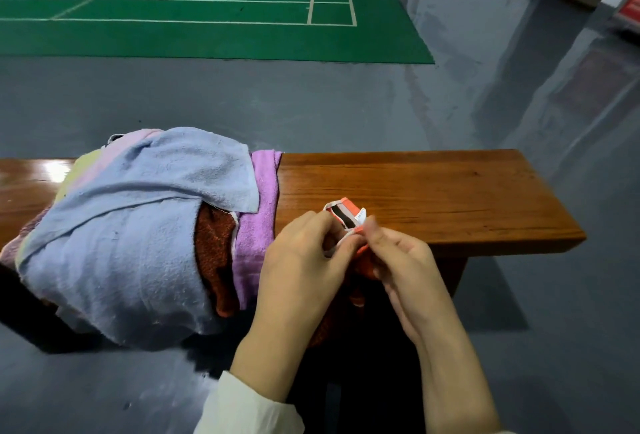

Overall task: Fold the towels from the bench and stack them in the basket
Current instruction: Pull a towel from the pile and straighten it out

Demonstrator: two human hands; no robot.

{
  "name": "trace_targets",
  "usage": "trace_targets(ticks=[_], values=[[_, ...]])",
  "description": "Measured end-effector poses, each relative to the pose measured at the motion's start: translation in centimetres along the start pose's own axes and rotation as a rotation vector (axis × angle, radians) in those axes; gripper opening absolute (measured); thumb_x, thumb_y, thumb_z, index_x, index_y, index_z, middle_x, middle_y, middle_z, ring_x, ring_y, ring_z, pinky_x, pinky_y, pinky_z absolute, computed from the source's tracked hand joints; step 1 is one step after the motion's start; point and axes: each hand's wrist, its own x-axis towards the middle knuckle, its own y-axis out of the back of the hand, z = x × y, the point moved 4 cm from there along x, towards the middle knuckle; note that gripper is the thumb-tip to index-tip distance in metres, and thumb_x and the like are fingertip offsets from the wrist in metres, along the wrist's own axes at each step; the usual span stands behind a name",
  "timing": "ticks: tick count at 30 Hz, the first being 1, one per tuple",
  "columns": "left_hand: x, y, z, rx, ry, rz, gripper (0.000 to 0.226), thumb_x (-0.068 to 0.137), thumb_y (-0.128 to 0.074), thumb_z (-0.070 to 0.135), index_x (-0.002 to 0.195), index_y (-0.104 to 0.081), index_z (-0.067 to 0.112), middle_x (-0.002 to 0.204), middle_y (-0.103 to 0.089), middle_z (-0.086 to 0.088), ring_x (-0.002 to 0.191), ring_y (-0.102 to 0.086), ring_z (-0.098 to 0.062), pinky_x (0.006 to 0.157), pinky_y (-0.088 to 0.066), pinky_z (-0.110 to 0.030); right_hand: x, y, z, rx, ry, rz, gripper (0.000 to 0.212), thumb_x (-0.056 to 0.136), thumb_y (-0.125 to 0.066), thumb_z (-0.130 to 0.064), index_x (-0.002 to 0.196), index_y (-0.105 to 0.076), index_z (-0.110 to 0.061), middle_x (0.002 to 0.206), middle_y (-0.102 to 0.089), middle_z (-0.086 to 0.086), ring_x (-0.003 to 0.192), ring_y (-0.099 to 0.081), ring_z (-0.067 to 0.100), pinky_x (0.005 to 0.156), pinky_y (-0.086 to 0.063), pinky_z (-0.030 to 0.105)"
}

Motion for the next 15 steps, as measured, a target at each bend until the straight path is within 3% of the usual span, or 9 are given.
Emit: trace_targets(ticks=[2,6,10,13,15], values=[[0.0,-0.1,0.0,-0.021,-0.01,-0.006,0.021,0.08,-0.051,0.044,0.069,-0.047,0.026,0.069,-0.052,0.011,0.065,-0.049,-0.007,0.06,-0.041,-0.031,0.2,0.1,0.3,-0.055,0.018,-0.01,0.032,0.077,-0.065,-0.026,0.094,-0.073,0.0,0.093,-0.073,0.018,0.083,-0.069,0.023,0.074,-0.056,0.026],[0.0,-0.9,-0.4,-0.066,-0.038,-0.106,0.023,0.082,-0.056,0.039,0.075,-0.055,0.017,0.076,-0.054,0.008,0.071,-0.05,-0.005,0.063,-0.043,-0.028,0.3,0.9,0.4,-0.121,0.023,0.039,0.029,0.076,-0.065,-0.023,0.095,-0.073,-0.002,0.089,-0.073,0.017,0.08,-0.069,0.024,0.074,-0.055,0.031],[0.0,-1.2,-0.7,-0.116,-0.059,-0.168,0.017,0.084,-0.061,0.031,0.082,-0.058,0.014,0.082,-0.057,0.009,0.077,-0.052,-0.001,0.068,-0.041,-0.016,0.4,1.6,0.3,-0.146,0.048,0.107,0.016,0.08,-0.066,-0.011,0.09,-0.073,-0.001,0.084,-0.073,0.017,0.077,-0.067,0.027,0.079,-0.053,0.039],[0.1,-1.1,-1.1,-0.084,-0.024,-0.189,0.016,0.086,-0.055,0.038,0.084,-0.053,0.022,0.081,-0.062,0.01,0.077,-0.059,-0.01,0.072,-0.047,-0.033,0.2,1.7,0.1,-0.2,0.069,0.124,0.011,0.084,-0.065,-0.008,0.088,-0.075,-0.005,0.077,-0.074,0.009,0.07,-0.069,0.018,0.071,-0.055,0.033],[0.1,-1.1,-1.2,-0.039,-0.033,-0.193,0.014,0.086,-0.053,0.043,0.084,-0.048,0.03,0.078,-0.062,0.01,0.077,-0.061,-0.015,0.072,-0.047,-0.041,0.1,1.6,-0.2,-0.254,0.099,0.112,0.012,0.087,-0.063,-0.008,0.09,-0.075,-0.007,0.077,-0.074,0.004,0.071,-0.07,0.011,0.065,-0.055,0.02]])
